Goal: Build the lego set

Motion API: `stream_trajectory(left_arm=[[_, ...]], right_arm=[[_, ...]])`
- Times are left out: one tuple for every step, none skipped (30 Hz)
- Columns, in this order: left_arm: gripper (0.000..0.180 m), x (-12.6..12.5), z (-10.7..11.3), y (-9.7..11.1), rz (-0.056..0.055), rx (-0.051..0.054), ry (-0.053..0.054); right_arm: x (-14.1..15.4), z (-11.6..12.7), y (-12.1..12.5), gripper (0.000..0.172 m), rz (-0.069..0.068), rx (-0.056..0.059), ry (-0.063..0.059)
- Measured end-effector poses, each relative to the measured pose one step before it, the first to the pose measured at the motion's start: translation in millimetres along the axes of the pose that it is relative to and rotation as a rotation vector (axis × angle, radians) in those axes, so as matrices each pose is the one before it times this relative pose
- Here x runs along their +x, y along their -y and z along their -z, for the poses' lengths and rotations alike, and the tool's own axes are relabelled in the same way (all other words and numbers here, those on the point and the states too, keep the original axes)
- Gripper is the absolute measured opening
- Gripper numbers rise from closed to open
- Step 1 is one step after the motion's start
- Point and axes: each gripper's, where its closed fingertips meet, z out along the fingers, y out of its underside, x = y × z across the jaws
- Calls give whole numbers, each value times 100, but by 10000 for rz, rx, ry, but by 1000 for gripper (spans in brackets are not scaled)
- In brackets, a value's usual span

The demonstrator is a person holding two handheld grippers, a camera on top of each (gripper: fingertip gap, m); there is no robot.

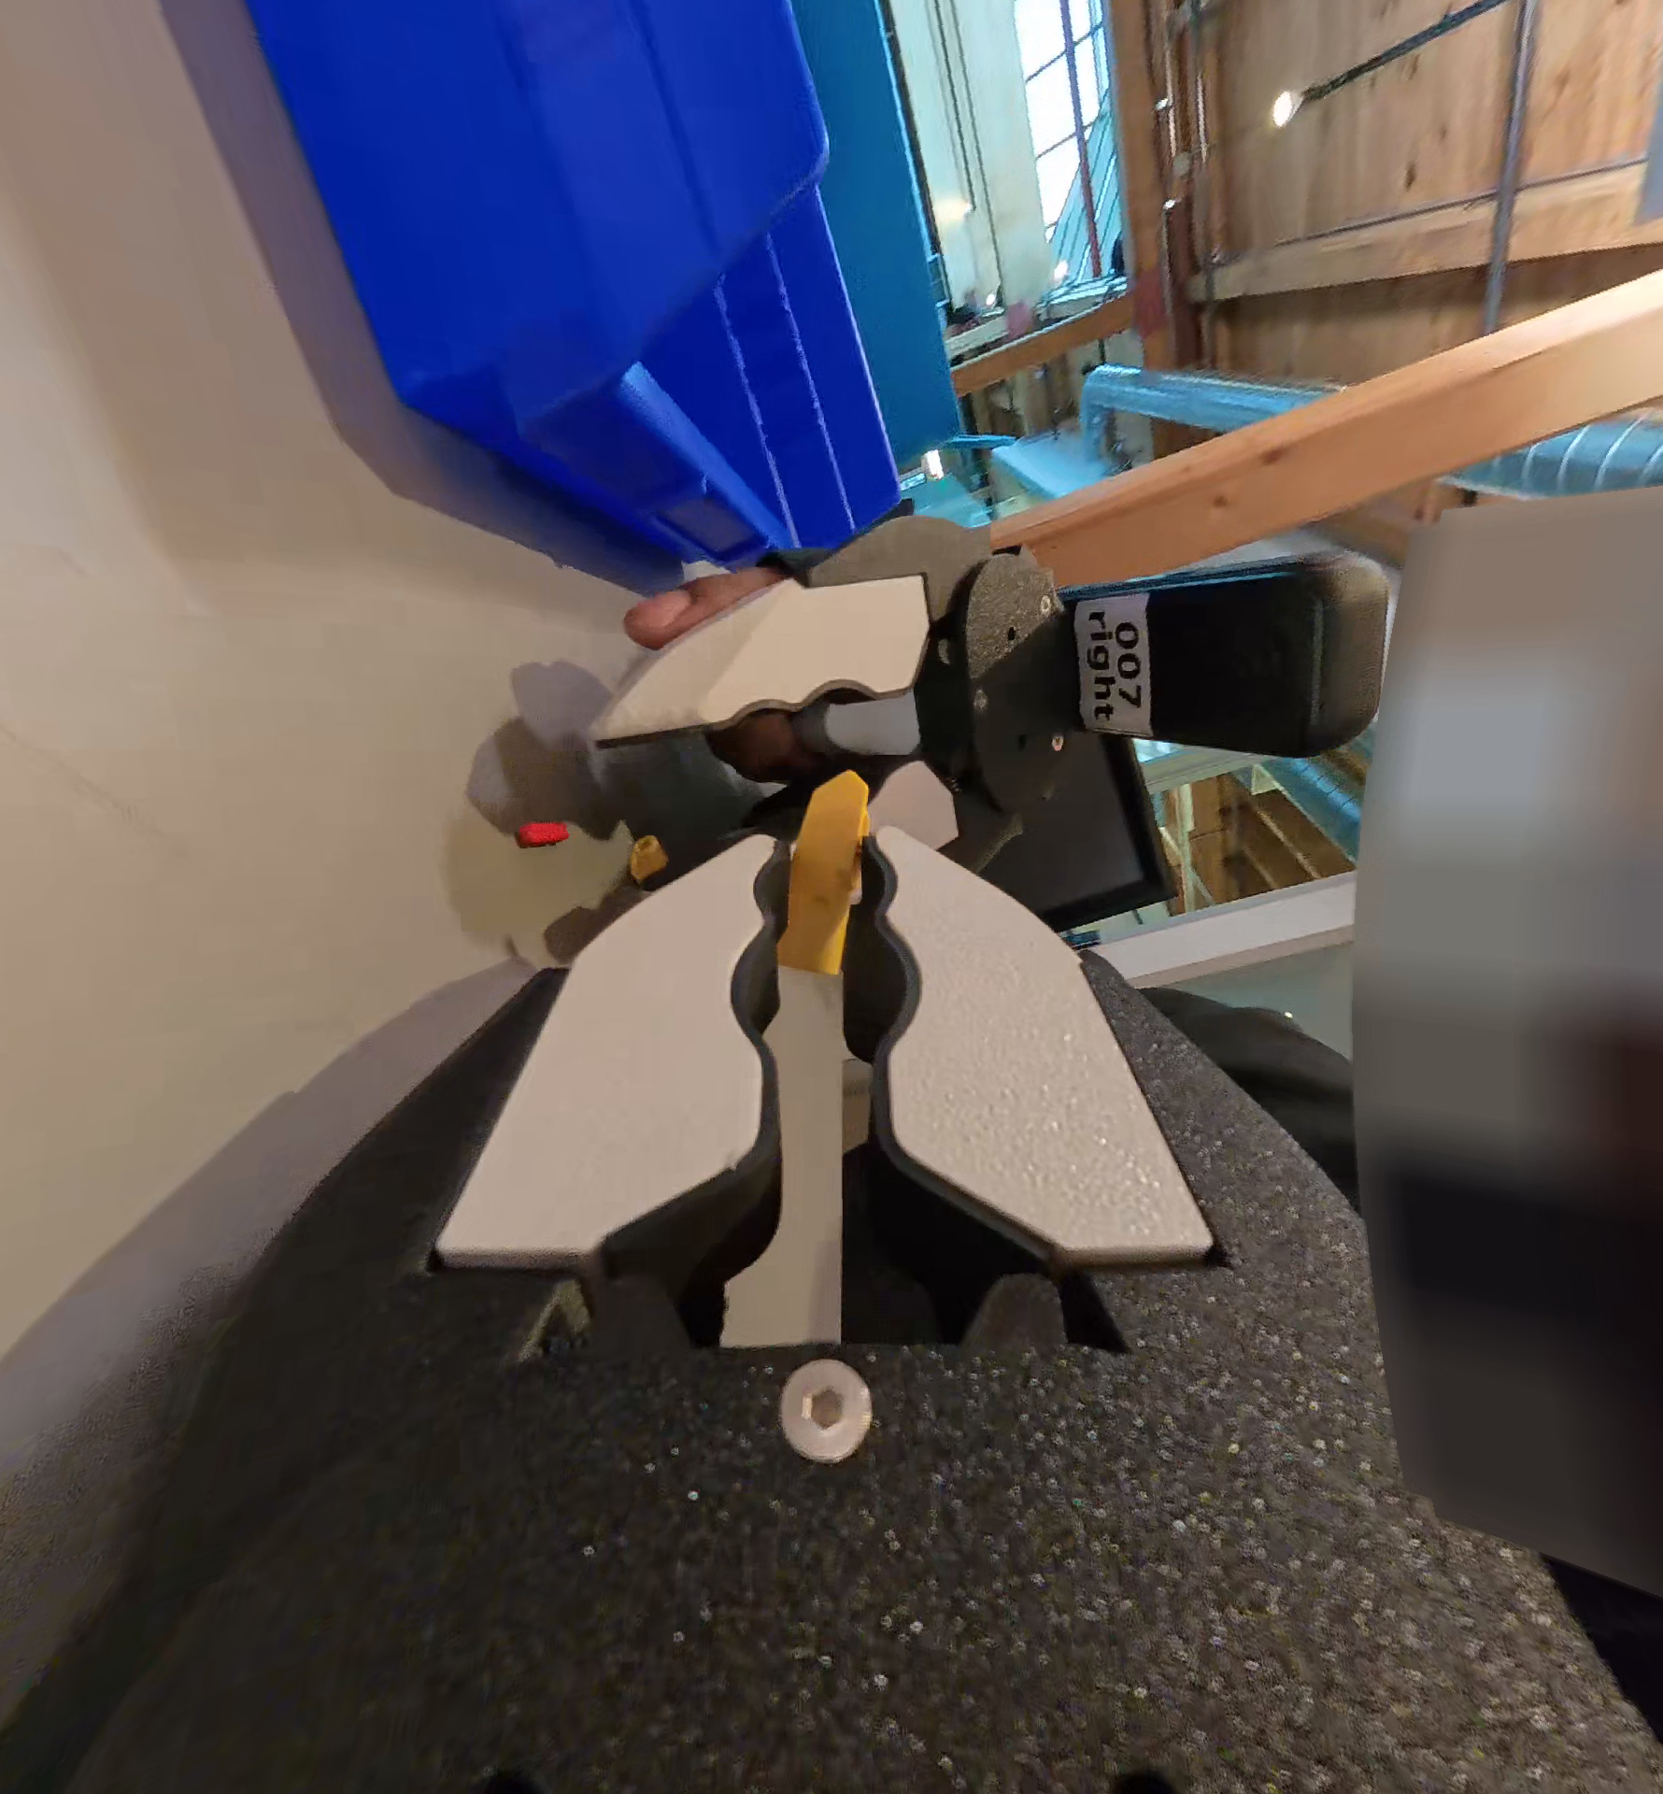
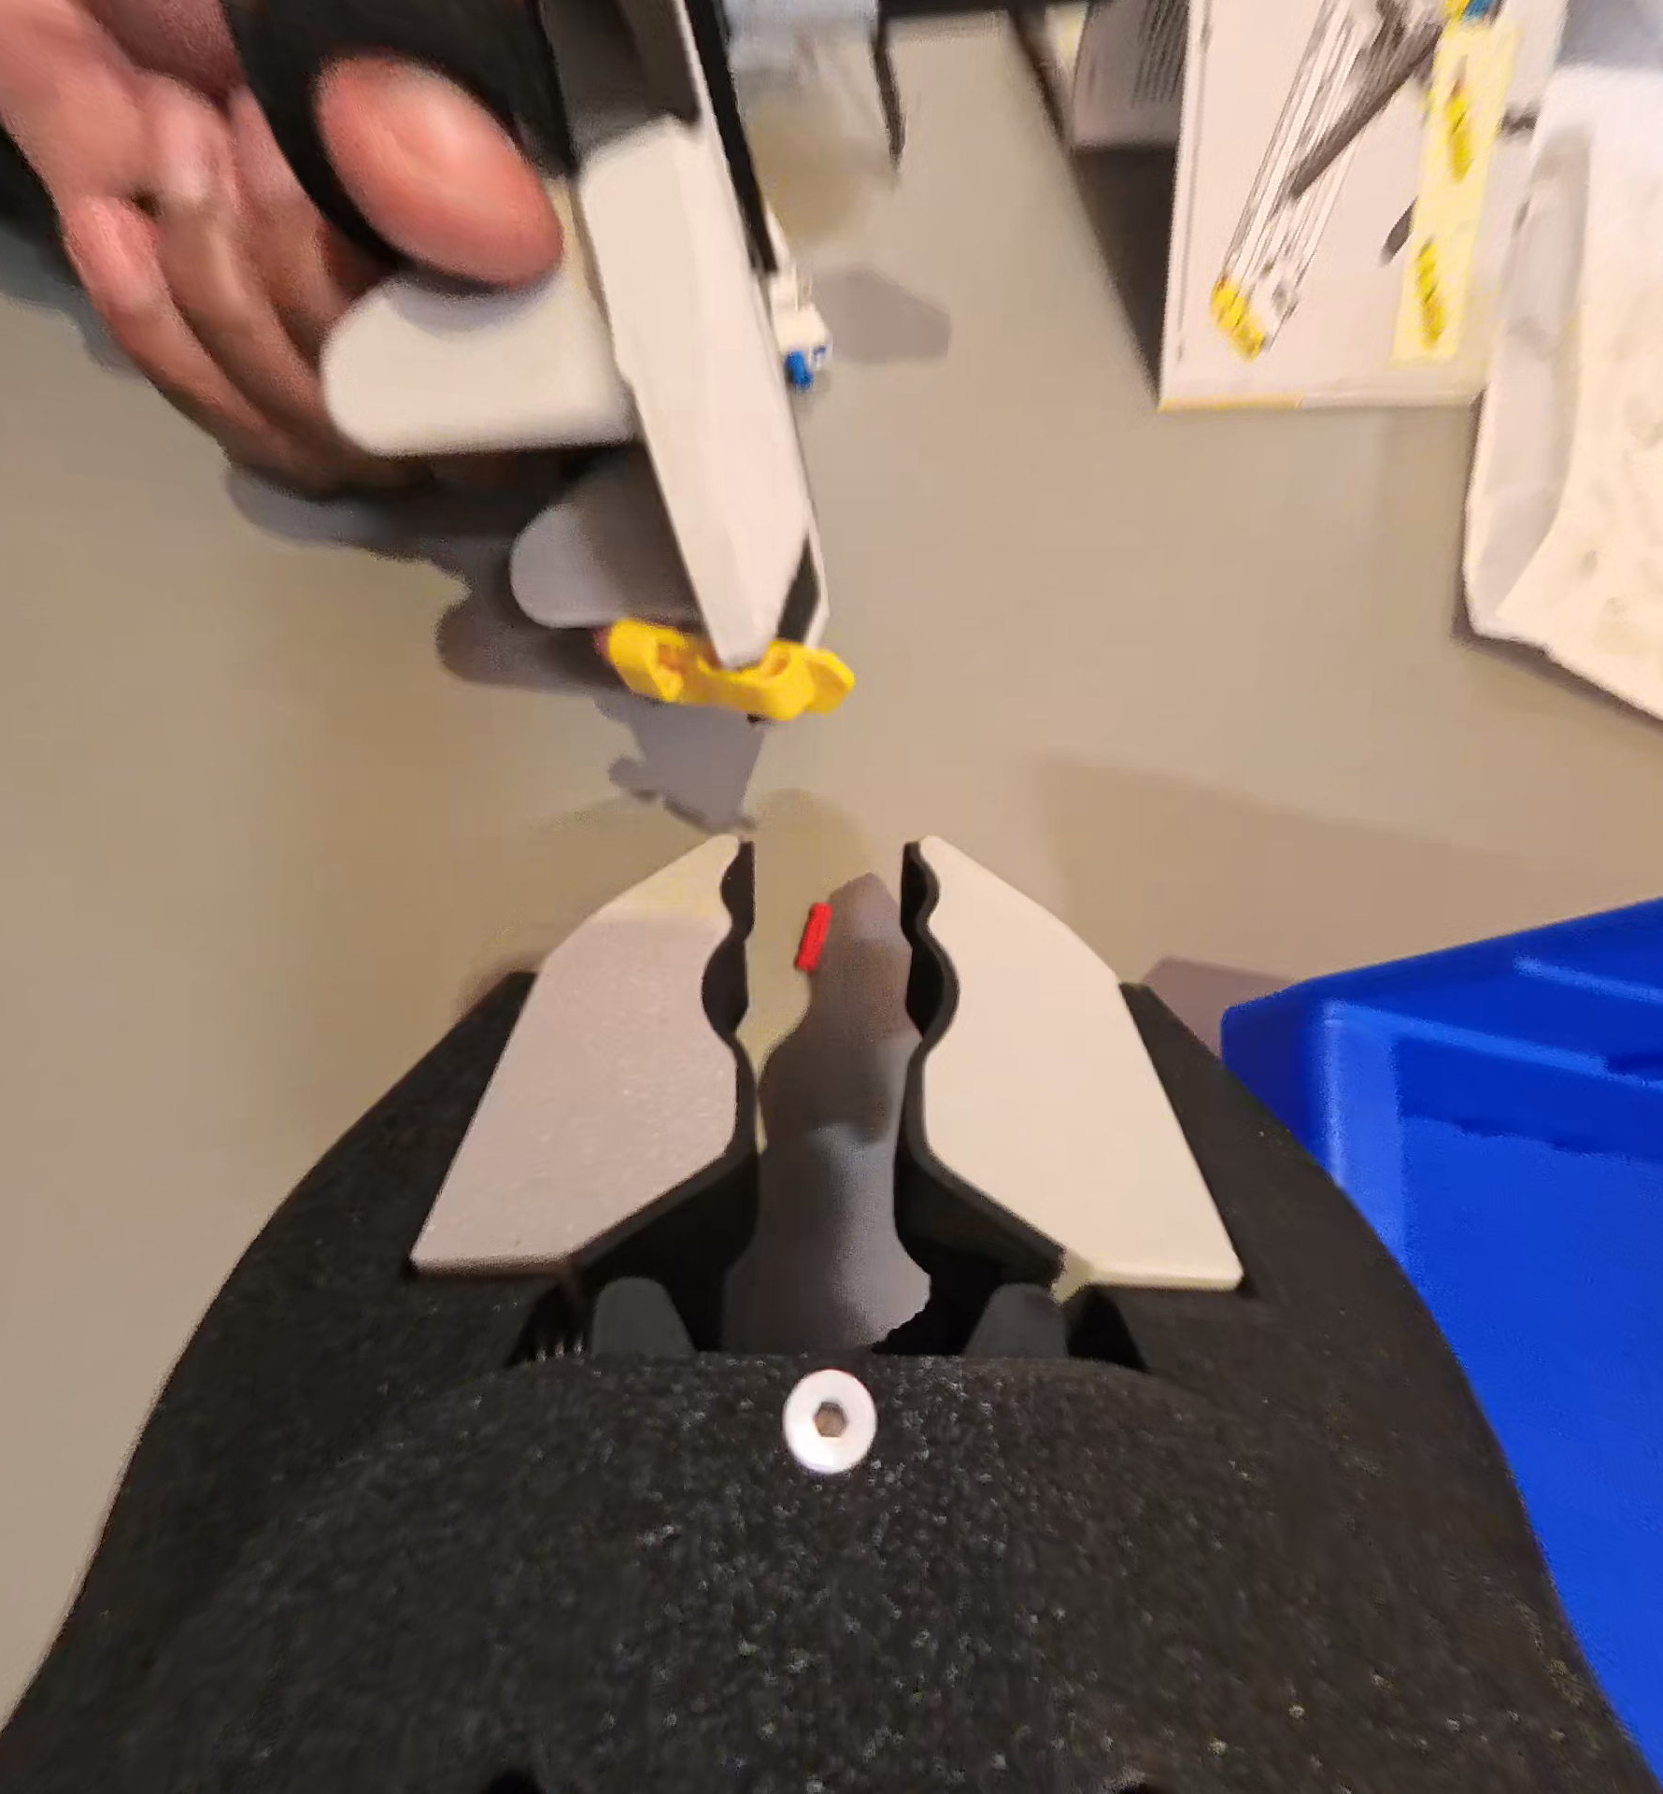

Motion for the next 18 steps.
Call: stream_trajectory(left_arm=[[14, 62, 12, 50, 37, 1, -82], [14, 32, 29, 50, -32, -13, -28], [14, 22, 59, 74, -47, 3, -14], [14, -4, 59, 41, -44, -15, 2], [13, -106, 33, -47, -69, -74, 80], [13, -153, -10, -148, -107, -143, 133], [13, -58, -54, -220, -138, -195, 97], [14, -63, -102, -301, -181, -238, 125], [14, -64, -134, -312, -190, -235, 135], [14, 66, -150, -295, -138, -207, 25], [14, 105, -165, -275, -61, -185, -41], [14, -62, -115, -184, -16, -113, 54], [13, -42, -24, 11, -6, 5, 38], [14, -32, 63, 160, 12, 104, 8], [16, 59, 110, 141, 40, 89, -76], [19, 34, 60, 43, 51, 34, -65], [21, 10, 63, 19, 13, 28, -19], [21, 31, 57, 73, -45, 62, -3]], right_arm=[[17, 286, 702, 29, -8, 449, 13], [-129, 326, 653, 29, -38, 442, 146], [-222, 338, 583, 29, -50, 416, 231], [-237, 333, 525, 29, -38, 387, 243], [-205, 279, 505, 29, -14, 364, 195], [-197, 217, 528, 29, 29, 362, 154], [-215, 130, 499, 29, 66, 332, 110], [-240, 43, 376, 29, 96, 239, 91], [-238, -56, 180, 29, 146, 107, 61], [-172, -117, -2, 28, 211, -17, -11], [-65, -159, -174, 25, 232, -120, -85], [-94, -183, -300, 23, 187, -196, -50], [-183, -187, -310, 17, 108, -200, 49], [-278, -137, -211, 9, 31, -120, 136], [-131, -110, -111, 8, -78, -54, 75], [32, -64, -74, 8, -153, -48, 19], [48, -35, -56, 8, -213, -35, 53], [37, -2, 13, 8, -247, 19, 67]])
